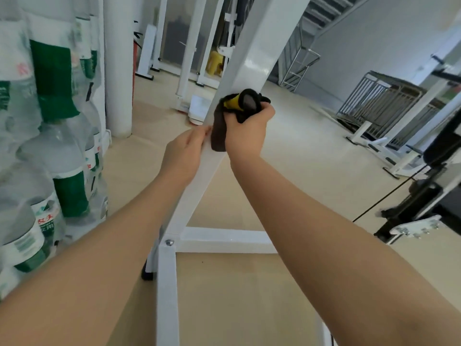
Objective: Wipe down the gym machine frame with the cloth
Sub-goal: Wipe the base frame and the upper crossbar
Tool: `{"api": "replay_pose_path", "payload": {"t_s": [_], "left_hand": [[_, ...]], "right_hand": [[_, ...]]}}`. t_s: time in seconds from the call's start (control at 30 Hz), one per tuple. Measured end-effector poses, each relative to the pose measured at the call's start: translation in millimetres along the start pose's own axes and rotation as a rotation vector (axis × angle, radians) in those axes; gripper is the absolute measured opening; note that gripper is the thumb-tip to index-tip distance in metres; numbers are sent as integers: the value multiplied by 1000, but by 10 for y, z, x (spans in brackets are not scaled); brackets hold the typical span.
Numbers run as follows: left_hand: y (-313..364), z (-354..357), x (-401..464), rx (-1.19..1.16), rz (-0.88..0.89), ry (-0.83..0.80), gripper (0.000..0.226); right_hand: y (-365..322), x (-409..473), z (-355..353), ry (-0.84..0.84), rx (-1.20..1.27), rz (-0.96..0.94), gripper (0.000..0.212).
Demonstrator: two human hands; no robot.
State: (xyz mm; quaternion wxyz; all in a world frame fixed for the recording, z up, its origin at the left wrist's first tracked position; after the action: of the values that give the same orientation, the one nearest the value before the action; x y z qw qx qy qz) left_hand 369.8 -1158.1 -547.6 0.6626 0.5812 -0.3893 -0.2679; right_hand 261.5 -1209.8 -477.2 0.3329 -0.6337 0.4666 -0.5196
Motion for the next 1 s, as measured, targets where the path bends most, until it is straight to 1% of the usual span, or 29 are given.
{"api": "replay_pose_path", "payload": {"t_s": [0.07,0.17,0.27,0.33,0.43,0.57,0.63,0.73,0.9,1.0], "left_hand": [[15,20,-20,30,13,0,44],[65,11,-29,57,15,-17,51],[190,-12,49,92,26,-30,45],[333,17,78,82,85,-30,38],[590,114,74,62,188,-42,35],[797,161,111,34,262,-43,37],[880,170,136,64,289,-47,37],[1091,143,186,152,365,-7,43],[1526,213,286,178,362,-47,40],[1751,252,346,137,371,-84,40]], "right_hand": [[47,-23,12,-65,-40,43,52],[199,-77,72,-151,-85,124,51],[65,21,9,-92,-80,89,52],[-127,131,-54,-44,-53,22,52],[-247,183,-89,-46,-24,1,52],[-230,187,-82,-100,-76,30,51],[-316,251,-120,-102,-108,12,51],[-523,332,-182,-80,-68,-34,52],[-1040,559,-384,31,19,-112,52],[-1176,601,-415,41,72,-95,53]]}}
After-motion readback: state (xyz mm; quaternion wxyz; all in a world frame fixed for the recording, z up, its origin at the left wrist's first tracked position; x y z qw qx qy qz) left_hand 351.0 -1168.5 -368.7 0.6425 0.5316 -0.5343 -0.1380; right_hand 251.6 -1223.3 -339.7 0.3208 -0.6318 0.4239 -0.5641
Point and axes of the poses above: each hand's wrist, its own x-axis towards the middle knuckle, its own z-axis out of the palm, y = z × x, the point moved 7 cm from there along x, towards the middle knuckle, and after that the axes turned 1 degree about -z, right-handed, at the moved point
